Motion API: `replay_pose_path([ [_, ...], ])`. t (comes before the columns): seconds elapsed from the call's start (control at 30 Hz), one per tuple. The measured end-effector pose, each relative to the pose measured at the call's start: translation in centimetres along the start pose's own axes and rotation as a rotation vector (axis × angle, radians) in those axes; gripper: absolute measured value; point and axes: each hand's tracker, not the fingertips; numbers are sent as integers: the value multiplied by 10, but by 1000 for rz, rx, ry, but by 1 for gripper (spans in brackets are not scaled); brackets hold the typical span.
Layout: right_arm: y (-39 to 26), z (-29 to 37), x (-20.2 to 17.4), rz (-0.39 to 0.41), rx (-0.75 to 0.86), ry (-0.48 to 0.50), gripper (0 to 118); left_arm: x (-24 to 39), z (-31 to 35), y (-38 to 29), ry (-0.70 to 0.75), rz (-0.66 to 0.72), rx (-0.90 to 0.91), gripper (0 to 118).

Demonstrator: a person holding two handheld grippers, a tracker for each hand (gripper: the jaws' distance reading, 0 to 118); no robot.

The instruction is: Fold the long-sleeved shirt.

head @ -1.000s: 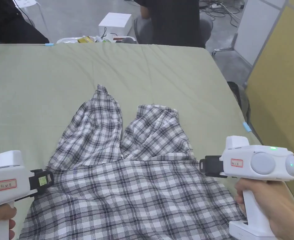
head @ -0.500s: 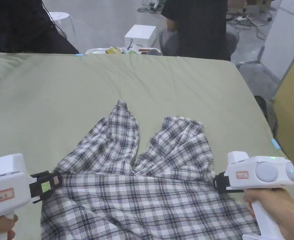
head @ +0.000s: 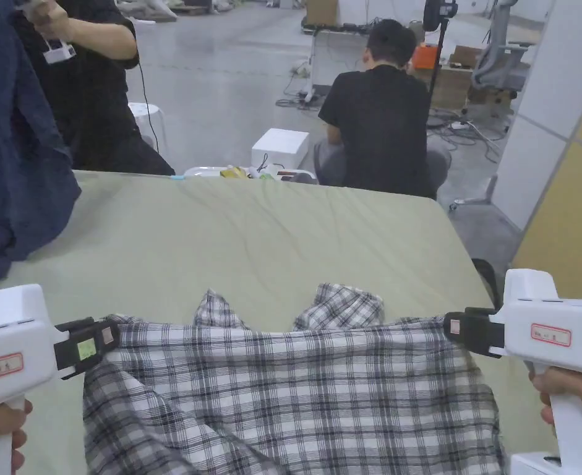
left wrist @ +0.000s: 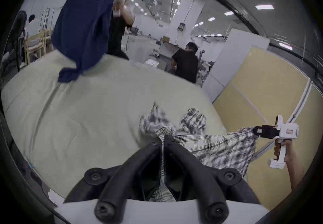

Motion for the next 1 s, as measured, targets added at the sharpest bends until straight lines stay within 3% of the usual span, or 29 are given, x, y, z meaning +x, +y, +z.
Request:
replay_pose_path([
  [0.33, 98, 147, -93, 161, 325, -26, 0, 46, 108, 107, -2, -145, 272, 0],
  [0.57, 185, 212, -145, 236, 516, -112, 0, 98, 158, 208, 68, -265, 452, 0],
  [1.0, 343, 301, -195, 299, 734, -275, 0, 194, 244, 386, 148, -410, 714, 0],
])
